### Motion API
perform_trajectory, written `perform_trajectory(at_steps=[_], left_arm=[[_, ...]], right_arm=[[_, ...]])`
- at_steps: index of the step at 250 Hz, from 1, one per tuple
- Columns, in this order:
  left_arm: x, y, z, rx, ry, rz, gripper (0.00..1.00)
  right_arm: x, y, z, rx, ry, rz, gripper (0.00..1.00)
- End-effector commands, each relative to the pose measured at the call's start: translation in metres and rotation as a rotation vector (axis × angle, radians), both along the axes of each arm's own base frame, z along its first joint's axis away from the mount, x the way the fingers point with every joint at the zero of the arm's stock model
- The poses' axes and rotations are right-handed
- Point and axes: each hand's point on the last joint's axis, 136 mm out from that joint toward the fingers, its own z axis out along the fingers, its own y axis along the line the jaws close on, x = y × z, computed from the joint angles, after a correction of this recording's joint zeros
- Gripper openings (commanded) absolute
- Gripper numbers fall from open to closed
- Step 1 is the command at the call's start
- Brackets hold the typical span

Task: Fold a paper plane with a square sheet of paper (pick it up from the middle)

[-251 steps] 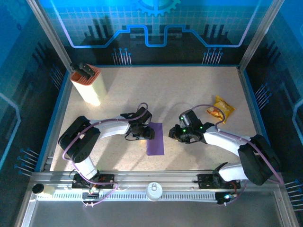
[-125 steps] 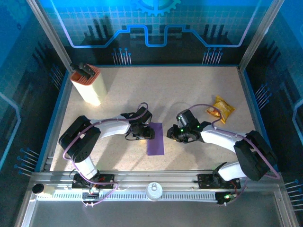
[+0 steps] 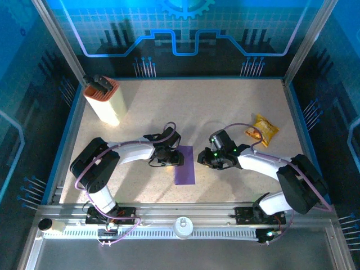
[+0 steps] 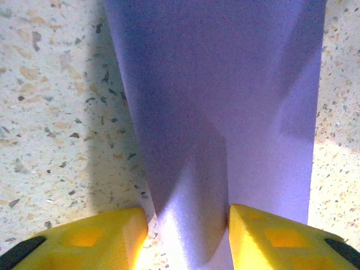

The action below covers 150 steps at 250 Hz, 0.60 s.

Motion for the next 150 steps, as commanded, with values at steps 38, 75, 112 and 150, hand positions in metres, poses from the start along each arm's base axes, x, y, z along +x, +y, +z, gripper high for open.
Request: perform_trajectory(at_steps=[38, 75, 112, 150], left_arm=[[-0.0005, 0.0216, -0.0328, 0.118, 0.009, 0.01, 0.46], [-0.0023, 0.0211, -0.0369, 0.118, 0.022, 0.005, 0.46], [-0.0021, 0.0216, -0.0385, 0.122, 0.019, 0.0, 0.47], [-0.0025, 0.0218, -0.0396, 0.125, 0.022, -0.006, 0.47]], right_arm=[[-0.0018, 0.0092, -0.0008, 0.018, 0.004, 0.021, 0.24], [-0.0018, 0.0101, -0.0018, 0.019, 0.006, 0.025, 0.24], [-0.0015, 0.0108, -0.0026, 0.02, 0.008, 0.025, 0.24], [-0.0017, 0.0127, -0.0036, 0.025, 0.01, 0.029, 0.24]])
